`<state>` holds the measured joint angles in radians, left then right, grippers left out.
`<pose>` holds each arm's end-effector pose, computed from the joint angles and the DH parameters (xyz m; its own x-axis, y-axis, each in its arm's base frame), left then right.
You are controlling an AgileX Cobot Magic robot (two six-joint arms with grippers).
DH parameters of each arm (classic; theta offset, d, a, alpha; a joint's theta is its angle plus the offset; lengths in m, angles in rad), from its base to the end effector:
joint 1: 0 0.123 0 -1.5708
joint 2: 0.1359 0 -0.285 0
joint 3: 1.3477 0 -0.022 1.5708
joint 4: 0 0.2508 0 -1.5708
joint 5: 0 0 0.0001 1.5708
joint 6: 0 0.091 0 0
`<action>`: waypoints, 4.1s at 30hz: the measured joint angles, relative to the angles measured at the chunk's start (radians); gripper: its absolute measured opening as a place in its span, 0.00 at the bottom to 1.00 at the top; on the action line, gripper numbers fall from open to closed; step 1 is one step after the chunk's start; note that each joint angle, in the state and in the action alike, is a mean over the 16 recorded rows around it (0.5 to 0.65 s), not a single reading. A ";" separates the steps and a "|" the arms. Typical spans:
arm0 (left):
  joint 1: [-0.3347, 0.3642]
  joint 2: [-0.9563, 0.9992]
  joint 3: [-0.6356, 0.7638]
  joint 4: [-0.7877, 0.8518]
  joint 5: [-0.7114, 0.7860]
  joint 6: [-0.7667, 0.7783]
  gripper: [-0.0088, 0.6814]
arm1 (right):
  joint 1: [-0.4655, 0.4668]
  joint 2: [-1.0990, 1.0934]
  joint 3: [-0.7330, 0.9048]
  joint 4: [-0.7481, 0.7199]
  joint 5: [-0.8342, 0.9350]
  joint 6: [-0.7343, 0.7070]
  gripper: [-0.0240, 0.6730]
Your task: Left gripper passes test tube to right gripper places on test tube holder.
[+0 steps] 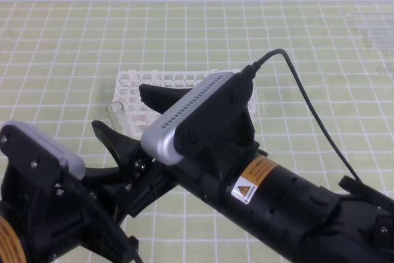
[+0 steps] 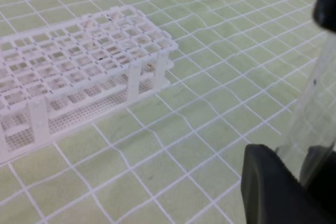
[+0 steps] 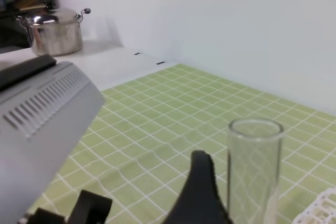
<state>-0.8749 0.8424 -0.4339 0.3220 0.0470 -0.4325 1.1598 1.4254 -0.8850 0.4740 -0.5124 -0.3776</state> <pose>0.1105 -0.1301 0.2684 -0.3119 0.2008 -0.9287 0.7285 0.6780 -0.0980 0.1469 0.2862 0.3188 -0.0301 0.0354 -0.9989 -0.8035 0.5936 0.0453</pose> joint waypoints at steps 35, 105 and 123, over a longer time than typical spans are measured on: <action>0.000 0.000 0.000 0.006 0.038 0.002 0.05 | 0.000 0.053 -0.032 -0.027 0.008 0.000 0.66; 0.000 -0.353 0.001 -0.007 0.144 0.000 0.14 | -0.072 -0.041 -0.032 0.375 0.022 -0.348 0.16; 0.000 -0.847 0.292 -0.084 0.116 0.001 0.01 | -0.117 -0.060 -0.032 0.386 0.116 -0.363 0.16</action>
<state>-0.8752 -0.0045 -0.1423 0.2381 0.1632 -0.4319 1.0432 1.3658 -0.9169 0.8605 -0.3961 -0.7411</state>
